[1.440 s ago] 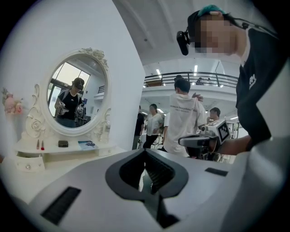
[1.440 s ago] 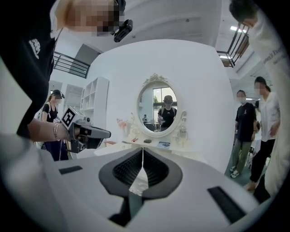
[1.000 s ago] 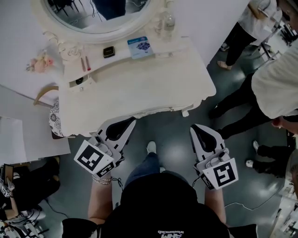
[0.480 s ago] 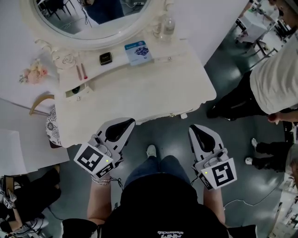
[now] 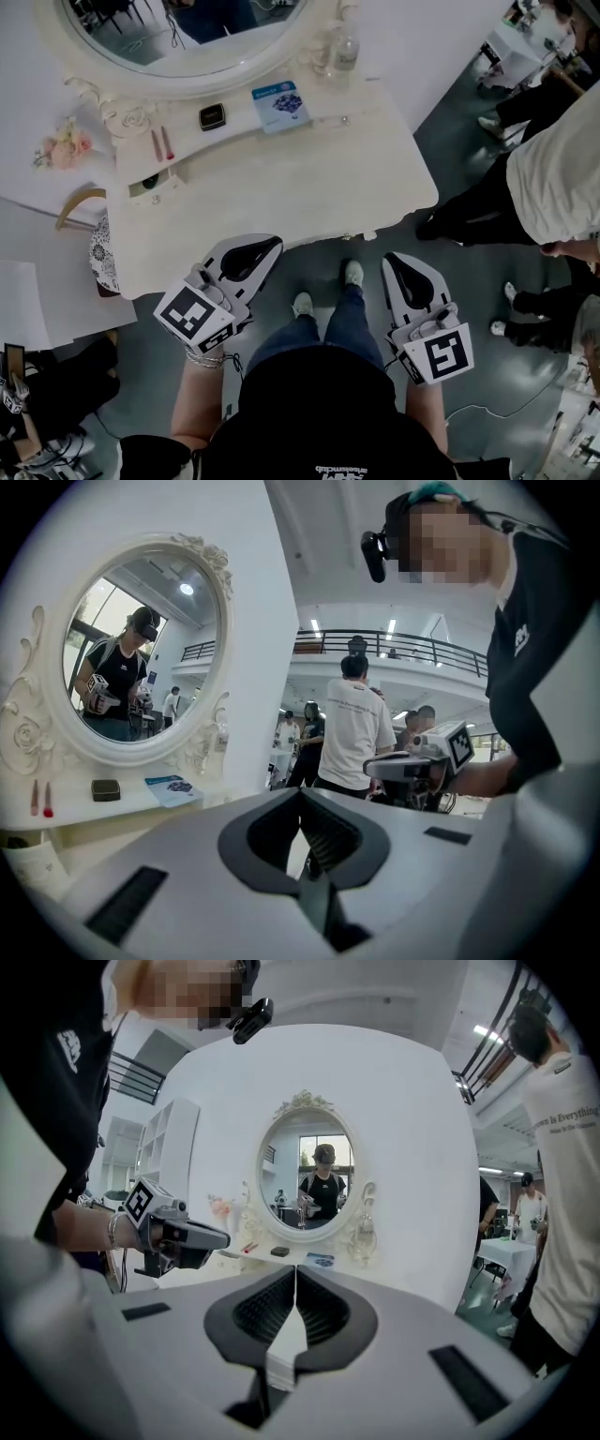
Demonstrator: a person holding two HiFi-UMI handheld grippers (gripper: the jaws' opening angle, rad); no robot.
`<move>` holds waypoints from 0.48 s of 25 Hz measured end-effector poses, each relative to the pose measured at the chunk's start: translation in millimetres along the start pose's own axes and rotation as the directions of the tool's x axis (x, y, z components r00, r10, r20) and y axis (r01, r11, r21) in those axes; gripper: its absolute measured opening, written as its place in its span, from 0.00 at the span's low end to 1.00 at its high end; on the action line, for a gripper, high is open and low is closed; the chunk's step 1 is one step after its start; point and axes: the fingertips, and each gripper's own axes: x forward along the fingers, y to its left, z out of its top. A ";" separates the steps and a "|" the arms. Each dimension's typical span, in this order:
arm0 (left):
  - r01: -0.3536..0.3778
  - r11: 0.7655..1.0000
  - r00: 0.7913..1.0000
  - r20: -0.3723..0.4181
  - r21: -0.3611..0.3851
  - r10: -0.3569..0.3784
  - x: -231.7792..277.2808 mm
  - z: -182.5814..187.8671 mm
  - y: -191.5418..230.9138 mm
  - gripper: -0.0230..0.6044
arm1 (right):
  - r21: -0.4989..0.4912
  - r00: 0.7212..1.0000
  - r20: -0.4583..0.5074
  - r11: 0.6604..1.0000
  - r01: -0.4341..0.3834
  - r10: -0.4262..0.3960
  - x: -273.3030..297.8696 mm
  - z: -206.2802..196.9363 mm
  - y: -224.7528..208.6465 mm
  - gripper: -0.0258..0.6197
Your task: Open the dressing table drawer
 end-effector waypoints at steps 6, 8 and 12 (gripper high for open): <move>-0.011 1.000 1.000 0.003 -0.003 0.011 16.4 3.1 4.9 0.06 | -0.017 1.000 0.009 0.999 -0.028 0.028 13.6 4.3 -16.0 0.07; -0.019 1.000 1.000 0.009 -0.003 0.019 23.6 4.7 7.0 0.06 | -0.023 0.999 0.015 0.999 -0.035 0.035 18.5 5.7 -25.2 0.07; -0.043 0.999 0.999 -0.002 -0.008 0.043 44.8 2.4 15.0 0.06 | -0.026 0.998 0.028 0.998 -0.058 0.059 27.5 8.9 -45.8 0.07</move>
